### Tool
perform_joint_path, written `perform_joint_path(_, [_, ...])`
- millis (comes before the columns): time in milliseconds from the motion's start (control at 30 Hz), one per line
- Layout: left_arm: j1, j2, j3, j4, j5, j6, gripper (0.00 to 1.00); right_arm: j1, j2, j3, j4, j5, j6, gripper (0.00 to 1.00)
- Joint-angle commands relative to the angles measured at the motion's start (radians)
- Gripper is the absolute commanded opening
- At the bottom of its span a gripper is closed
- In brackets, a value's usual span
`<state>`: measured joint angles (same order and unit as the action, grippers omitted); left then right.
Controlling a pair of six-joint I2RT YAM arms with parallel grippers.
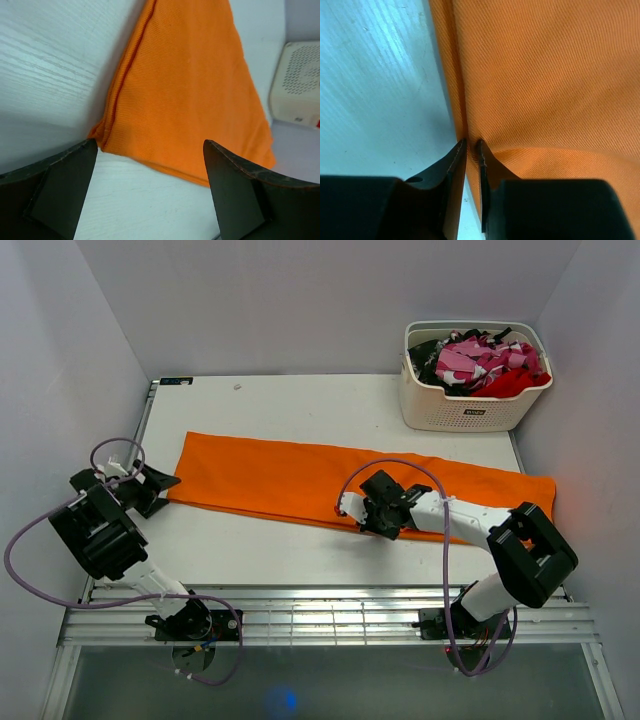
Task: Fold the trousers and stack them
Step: Fold the trousers
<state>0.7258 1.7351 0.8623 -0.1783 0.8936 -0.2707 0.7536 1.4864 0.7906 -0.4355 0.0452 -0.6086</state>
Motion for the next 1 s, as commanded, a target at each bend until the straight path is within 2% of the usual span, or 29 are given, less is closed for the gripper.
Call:
perform_joint_path(0, [0.015,-0.078,0.115,-0.154,-0.051,0.248,0.98,-0.005,0.021,0.054,-0.118,-0.086,0.026,0.22])
perform_joint_path(33, [0.015,-0.089,0.179,-0.227,-0.067,0.307,0.98,-0.005,0.02,0.07,-0.129,-0.097,0.03,0.33])
perform_joint_path(133, [0.003,-0.083,0.303,-0.338,-0.131,0.461,0.94,-0.007,-0.011,0.131,-0.158,-0.133,0.043,0.51])
perform_joint_path(233, [-0.023,-0.023,0.371,-0.407,-0.234,0.56,0.89,-0.016,-0.026,0.206,-0.192,-0.148,0.064,0.58])
perform_joint_path(400, [-0.106,0.082,0.411,-0.423,-0.297,0.61,0.74,-0.1,-0.025,0.263,-0.261,-0.166,0.09,0.56])
perform_joint_path(567, [-0.226,0.133,0.374,-0.366,-0.341,0.561,0.71,-0.256,-0.054,0.228,-0.298,-0.148,0.072,0.55])
perform_joint_path(700, [-0.302,0.161,0.311,-0.308,-0.462,0.528,0.68,-0.396,-0.078,0.216,-0.334,-0.143,0.027,0.54])
perform_joint_path(900, [-0.328,0.193,0.253,-0.26,-0.721,0.531,0.45,-0.624,-0.129,0.228,-0.393,-0.12,-0.062,0.58])
perform_joint_path(933, [-0.309,0.202,0.247,-0.262,-0.748,0.542,0.39,-0.649,-0.133,0.229,-0.402,-0.117,-0.072,0.59])
perform_joint_path(967, [-0.295,0.22,0.247,-0.268,-0.78,0.554,0.25,-0.671,-0.138,0.237,-0.419,-0.117,-0.097,0.59])
